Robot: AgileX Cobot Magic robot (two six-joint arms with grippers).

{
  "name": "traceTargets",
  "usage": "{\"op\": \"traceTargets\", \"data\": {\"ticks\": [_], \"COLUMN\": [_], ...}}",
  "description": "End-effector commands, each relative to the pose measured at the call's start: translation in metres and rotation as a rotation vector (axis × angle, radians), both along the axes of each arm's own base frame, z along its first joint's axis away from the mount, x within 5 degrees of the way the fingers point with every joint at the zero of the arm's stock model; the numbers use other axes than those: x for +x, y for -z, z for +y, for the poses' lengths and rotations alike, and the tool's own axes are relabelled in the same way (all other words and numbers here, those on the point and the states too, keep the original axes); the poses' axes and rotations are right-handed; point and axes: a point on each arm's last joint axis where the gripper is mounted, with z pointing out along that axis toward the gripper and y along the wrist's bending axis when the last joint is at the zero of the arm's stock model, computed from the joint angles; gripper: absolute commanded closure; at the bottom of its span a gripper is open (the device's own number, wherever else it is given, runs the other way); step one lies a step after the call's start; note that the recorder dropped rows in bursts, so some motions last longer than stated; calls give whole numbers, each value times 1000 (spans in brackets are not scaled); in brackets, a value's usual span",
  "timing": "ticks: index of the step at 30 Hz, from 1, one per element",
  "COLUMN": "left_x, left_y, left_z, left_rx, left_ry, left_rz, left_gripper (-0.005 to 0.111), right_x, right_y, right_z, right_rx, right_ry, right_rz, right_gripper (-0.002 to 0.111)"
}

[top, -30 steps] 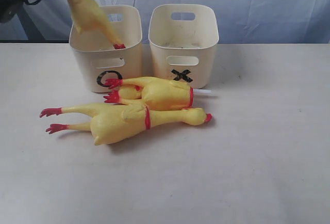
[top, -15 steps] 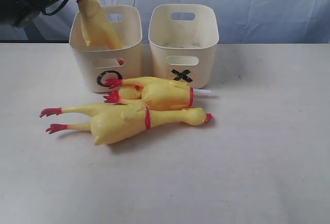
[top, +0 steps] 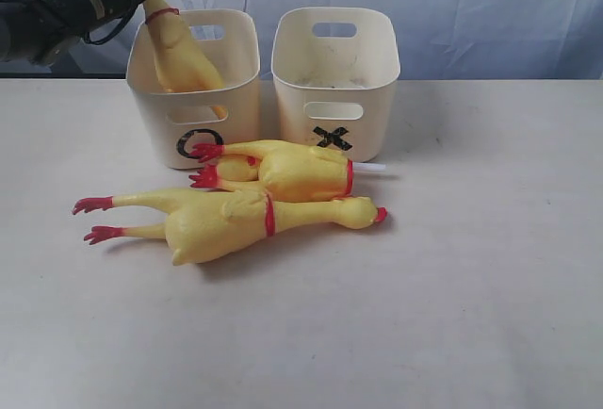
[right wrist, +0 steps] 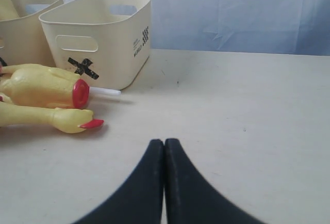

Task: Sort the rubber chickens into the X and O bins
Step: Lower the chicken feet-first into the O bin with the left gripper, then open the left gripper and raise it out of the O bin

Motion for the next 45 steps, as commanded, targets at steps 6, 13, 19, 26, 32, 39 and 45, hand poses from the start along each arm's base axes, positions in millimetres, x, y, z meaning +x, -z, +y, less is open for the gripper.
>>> {"op": "traceTargets", "data": {"ticks": [6,13,19,26,32,39,45], "left_x": [1,1,0,-2,-5,-7,-9], "left_y": [-3,0,5,0,-6,-19,-26], "left_z": [-2,1,0,1,4,10,10], "left_rx": [-17,-1,132,270,461,551,550], "left_ry": [7,-18,8,26,40,7,2], "left_rz": [-17,15,37,39,39,37,28], "left_gripper": [64,51,48,48,48,48,48], "right_x": [0,0,0,0,0,0,0], "right_y": [0,0,0,0,0,0,0], "right_z": [0,0,0,0,0,0,0], "right_rx": [-6,-6,-6,-6,-6,-6,-6], "right_ry": [-1,-1,-1,-1,-1,-1,-1], "right_rz": [-10,-10,-10,-10,-10,-10,-10], "right_gripper": [109,109,109,109,109,109,109]}}
